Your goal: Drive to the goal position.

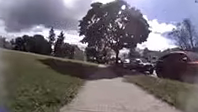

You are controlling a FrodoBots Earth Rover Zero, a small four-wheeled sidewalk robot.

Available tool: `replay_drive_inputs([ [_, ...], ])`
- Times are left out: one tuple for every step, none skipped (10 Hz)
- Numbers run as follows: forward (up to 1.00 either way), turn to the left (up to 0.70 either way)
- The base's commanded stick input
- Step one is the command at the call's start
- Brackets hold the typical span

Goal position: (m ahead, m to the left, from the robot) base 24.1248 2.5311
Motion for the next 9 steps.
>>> replay_drive_inputs([
  [0.70, 0.00],
  [0.70, 0.00],
  [0.70, 0.00],
  [0.70, 0.00],
  [0.70, 0.00],
  [0.70, 0.00],
  [0.70, 0.00],
  [0.70, 0.00],
  [0.70, 0.00],
])
